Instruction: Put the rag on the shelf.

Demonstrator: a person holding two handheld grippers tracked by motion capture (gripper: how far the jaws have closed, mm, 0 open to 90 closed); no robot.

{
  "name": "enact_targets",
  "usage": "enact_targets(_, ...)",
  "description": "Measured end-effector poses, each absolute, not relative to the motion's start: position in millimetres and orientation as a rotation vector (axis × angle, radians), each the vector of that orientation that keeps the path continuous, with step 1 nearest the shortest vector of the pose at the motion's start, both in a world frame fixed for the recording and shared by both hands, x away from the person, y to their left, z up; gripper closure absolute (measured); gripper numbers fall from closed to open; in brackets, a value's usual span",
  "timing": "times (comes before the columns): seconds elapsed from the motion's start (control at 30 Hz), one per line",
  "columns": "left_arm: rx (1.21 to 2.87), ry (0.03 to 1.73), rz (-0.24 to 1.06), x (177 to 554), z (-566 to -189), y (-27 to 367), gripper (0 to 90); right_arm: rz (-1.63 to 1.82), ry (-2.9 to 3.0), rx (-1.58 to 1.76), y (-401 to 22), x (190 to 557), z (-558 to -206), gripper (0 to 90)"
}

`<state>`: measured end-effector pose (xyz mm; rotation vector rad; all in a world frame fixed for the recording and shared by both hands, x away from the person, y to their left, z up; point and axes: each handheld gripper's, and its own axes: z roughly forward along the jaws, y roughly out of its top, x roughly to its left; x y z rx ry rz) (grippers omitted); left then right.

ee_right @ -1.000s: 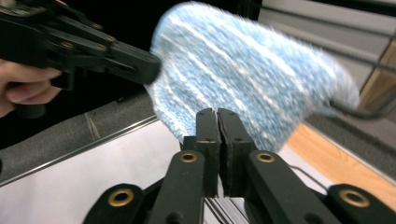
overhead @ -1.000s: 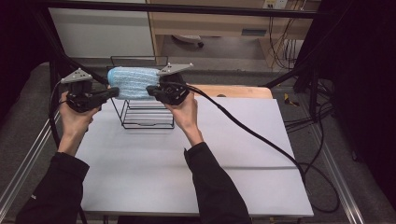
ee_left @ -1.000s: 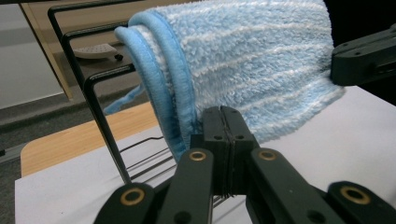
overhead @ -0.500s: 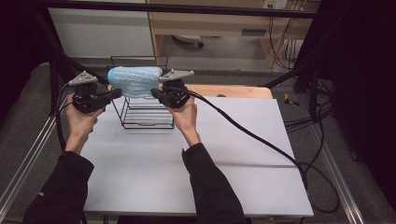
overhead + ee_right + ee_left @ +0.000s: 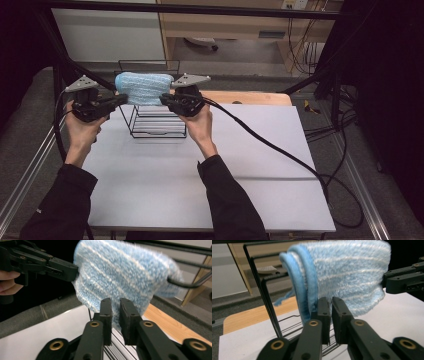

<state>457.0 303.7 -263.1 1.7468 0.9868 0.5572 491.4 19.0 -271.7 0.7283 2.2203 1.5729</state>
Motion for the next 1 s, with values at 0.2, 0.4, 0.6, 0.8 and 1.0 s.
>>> enact_targets(0.2, 1.731, 0.980, 0.553, 450.1, -251.2, 304.8, 73.7, 1.587, 2.209, 0.719, 12.7, 485.6, -262.2, 71.3)
enact_targets(0.4, 1.741, 0.968, 0.547, 445.0, -247.2, 303.5, 59.7, 1.611, 2.211, 0.711, 5.6, 478.7, -252.7, 58.4)
enact_targets(0.6, 1.769, 0.959, 0.553, 437.5, -246.8, 302.4, 47.0, 1.589, 2.220, 0.719, -4.5, 469.7, -243.3, 42.3)
enact_targets(0.8, 1.794, 0.945, 0.562, 425.9, -250.8, 302.8, 33.8, 1.590, 2.239, 0.755, -24.1, 462.6, -246.3, 26.5)
enact_targets(1.0, 1.818, 0.947, 0.552, 418.9, -260.1, 298.9, 23.4, 1.576, 2.240, 0.786, -49.1, 456.6, -253.6, 13.3)
